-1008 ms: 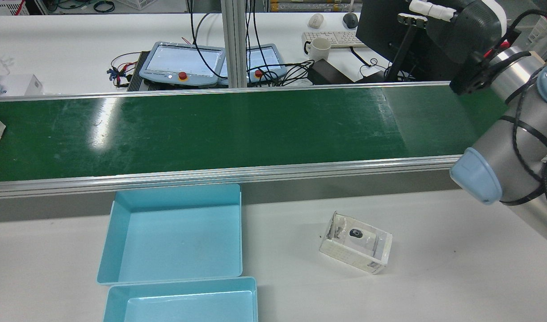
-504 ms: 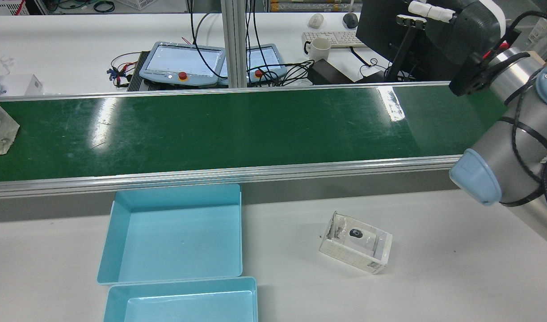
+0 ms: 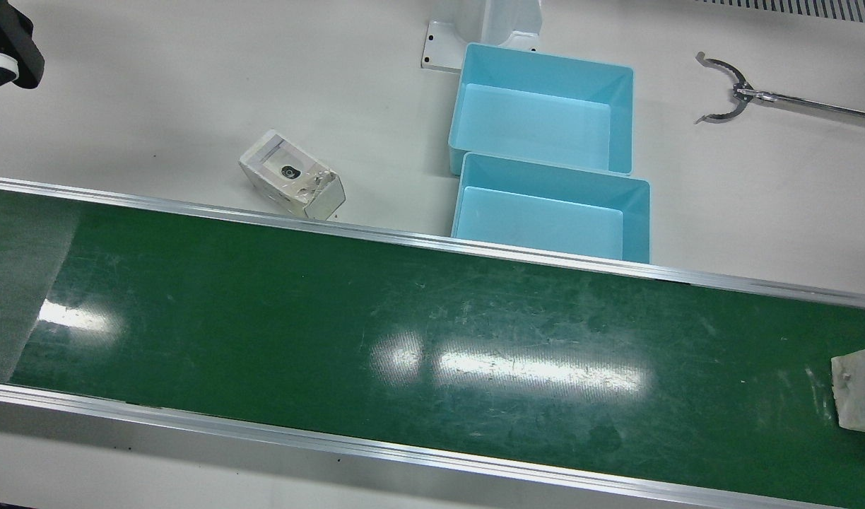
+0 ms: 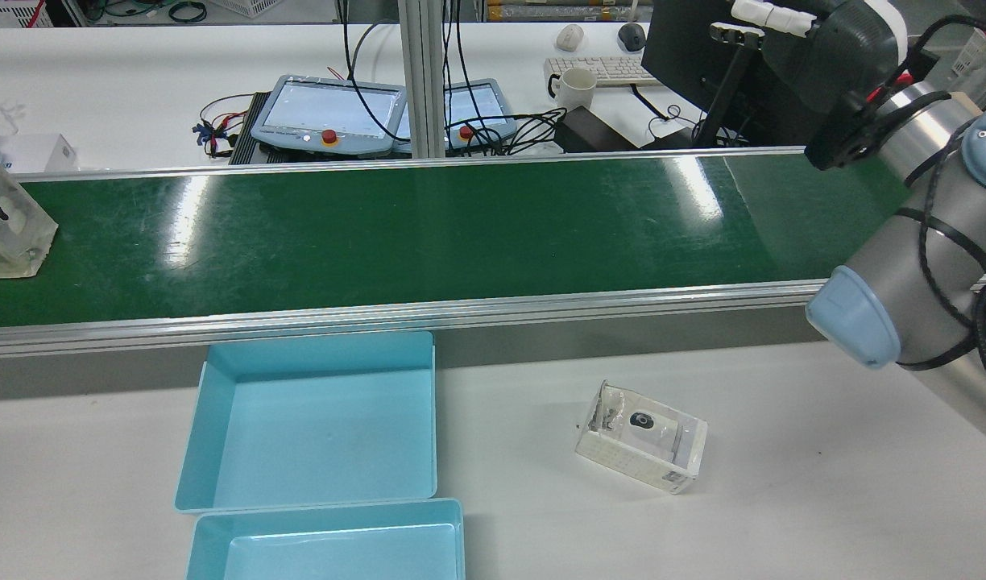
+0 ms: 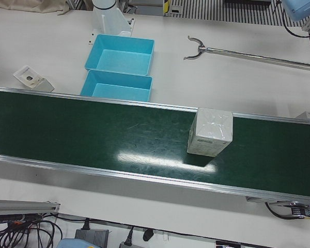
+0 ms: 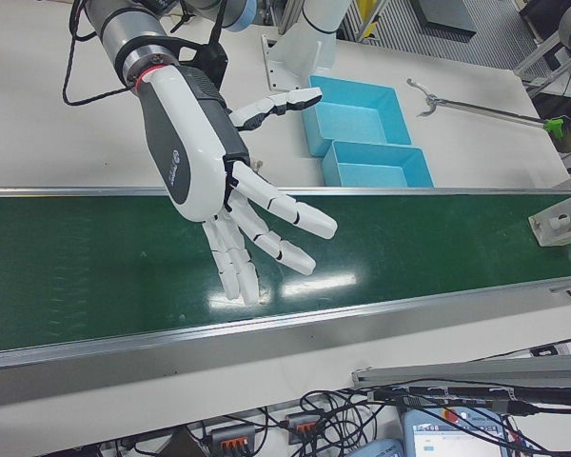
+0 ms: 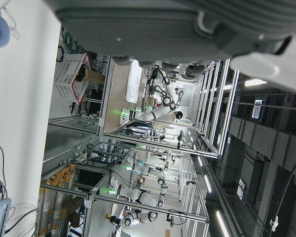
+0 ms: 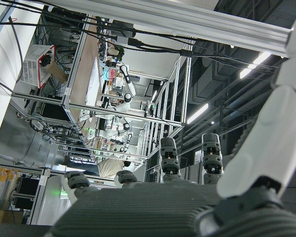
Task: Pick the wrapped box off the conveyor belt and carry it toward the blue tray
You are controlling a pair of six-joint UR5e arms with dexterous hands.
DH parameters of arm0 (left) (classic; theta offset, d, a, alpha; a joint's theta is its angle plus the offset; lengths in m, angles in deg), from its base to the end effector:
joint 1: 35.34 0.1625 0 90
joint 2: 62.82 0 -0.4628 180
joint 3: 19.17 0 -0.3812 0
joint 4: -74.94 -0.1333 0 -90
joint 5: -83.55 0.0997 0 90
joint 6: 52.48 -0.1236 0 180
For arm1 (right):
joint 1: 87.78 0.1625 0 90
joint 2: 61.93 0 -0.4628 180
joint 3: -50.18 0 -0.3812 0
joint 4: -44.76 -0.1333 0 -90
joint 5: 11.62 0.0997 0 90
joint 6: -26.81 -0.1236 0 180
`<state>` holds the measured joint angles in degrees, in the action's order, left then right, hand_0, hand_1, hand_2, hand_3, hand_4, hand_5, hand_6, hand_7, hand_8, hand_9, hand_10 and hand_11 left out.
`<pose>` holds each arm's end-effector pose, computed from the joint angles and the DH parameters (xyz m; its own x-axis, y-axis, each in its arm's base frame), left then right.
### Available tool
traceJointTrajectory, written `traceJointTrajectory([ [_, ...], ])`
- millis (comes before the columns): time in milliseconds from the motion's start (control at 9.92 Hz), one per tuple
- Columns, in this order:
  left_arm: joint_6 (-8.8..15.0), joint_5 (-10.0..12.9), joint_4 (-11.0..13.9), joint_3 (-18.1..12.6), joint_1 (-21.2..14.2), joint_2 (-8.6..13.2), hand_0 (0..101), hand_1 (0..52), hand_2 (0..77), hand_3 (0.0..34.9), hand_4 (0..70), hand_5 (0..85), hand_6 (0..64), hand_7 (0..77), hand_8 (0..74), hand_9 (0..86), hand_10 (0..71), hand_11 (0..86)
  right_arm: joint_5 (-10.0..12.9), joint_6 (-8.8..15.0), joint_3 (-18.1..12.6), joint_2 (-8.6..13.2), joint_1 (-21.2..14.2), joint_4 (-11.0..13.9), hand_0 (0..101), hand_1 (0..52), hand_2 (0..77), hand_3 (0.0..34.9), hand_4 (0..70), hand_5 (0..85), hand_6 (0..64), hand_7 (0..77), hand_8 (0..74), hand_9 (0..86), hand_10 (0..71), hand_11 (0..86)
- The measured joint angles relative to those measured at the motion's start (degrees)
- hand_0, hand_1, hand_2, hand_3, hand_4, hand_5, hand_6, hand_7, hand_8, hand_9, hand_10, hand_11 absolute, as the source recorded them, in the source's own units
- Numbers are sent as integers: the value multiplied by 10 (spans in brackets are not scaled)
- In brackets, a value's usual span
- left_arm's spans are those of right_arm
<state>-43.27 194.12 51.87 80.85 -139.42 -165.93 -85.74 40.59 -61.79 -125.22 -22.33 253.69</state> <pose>-0.2262 -0.5323 0.5631 -0.9808 -0.1117 0.1597 -0.1588 -0.0171 -0.9872 -0.0995 -0.6200 0.3433 -0.9871 0.0874 0.1344 -0.0975 0.3379 -0.9361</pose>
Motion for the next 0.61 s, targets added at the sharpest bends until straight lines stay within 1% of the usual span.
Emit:
traceJointTrajectory([
  [101,0,0,0,0,0,0,0,0,11,0,0,5,0,5,5,0,0,0,0,-5,-1,-2,3,0,379,65,109,300,142,104,0,147,0,16,33,44],
  [202,0,0,0,0,0,0,0,0,11,0,0,5,0,5,5,0,0,0,0,-13,-1,-15,3,-1,379,65,109,300,142,104,0,147,0,16,33,44],
  [303,0,0,0,0,0,0,0,0,5,0,0,5,0,5,5,0,5,0,-1,-19,-1,-26,3,-3,381,65,109,301,125,104,0,136,0,16,27,49],
  [403,0,0,0,0,0,0,0,0,11,0,0,5,0,5,5,0,0,0,-2,-22,-2,-28,3,-3,381,65,109,300,136,104,0,136,0,16,27,49],
  [605,0,0,0,0,0,0,0,0,5,0,0,5,0,5,0,5,0,0,-3,-25,-7,-26,6,-4,381,65,109,300,131,104,0,136,0,16,27,49],
])
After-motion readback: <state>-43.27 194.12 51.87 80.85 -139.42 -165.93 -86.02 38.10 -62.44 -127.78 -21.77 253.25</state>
